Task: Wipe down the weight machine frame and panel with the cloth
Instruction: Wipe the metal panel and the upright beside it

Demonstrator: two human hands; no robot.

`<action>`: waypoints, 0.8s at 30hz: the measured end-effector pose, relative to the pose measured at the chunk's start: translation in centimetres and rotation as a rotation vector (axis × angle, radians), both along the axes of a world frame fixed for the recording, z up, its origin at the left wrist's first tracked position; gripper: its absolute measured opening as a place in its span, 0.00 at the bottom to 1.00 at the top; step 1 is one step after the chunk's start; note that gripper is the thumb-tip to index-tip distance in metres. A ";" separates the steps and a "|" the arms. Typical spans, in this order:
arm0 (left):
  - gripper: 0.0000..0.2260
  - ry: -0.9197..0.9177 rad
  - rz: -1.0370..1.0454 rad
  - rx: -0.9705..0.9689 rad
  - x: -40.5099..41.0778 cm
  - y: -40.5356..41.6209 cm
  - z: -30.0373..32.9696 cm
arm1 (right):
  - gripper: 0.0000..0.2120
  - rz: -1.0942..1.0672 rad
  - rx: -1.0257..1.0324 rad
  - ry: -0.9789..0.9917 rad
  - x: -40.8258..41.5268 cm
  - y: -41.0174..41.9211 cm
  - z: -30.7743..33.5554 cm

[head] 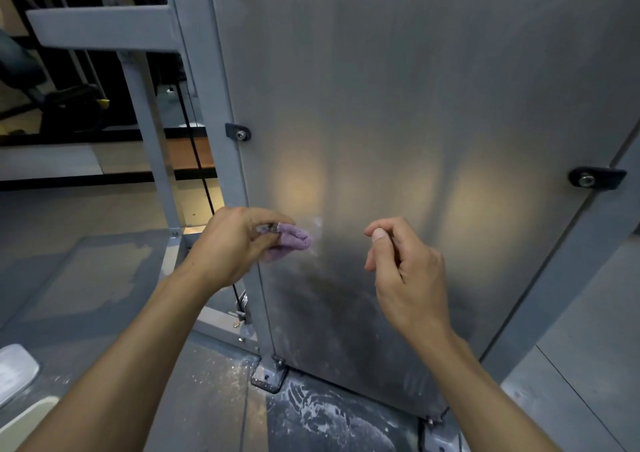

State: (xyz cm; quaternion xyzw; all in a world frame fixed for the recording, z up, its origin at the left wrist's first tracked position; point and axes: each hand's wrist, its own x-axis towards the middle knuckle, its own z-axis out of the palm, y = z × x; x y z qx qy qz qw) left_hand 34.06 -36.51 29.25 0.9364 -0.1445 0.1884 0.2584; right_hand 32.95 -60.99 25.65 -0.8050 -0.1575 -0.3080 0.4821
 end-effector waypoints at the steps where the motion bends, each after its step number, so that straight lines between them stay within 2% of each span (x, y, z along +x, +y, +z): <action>1: 0.11 -0.029 -0.009 0.002 0.2 0.1 -0.2 | 0.08 0.005 -0.002 0.006 0.1 0.3 0.0; 7: 0.13 -0.324 0.001 0.062 2.0 -1.1 -0.9 | 0.08 0.009 -0.010 0.017 0.9 1.1 -0.3; 11: 0.10 -0.438 0.076 -0.027 2.6 -2.5 -1.0 | 0.08 0.015 -0.010 0.014 1.5 1.5 -0.4; 16: 0.09 -0.479 0.109 -0.053 3.3 -3.7 -2.6 | 0.08 0.018 -0.010 0.013 2.4 1.6 -0.6; 20: 0.06 -0.496 0.066 0.022 3.8 -4.5 -4.7 | 0.08 0.013 -0.018 0.012 2.9 1.5 -0.8; 24: 0.08 -0.403 0.029 0.115 3.9 -4.7 -8.7 | 0.08 0.013 -0.024 0.014 3.1 1.3 -1.1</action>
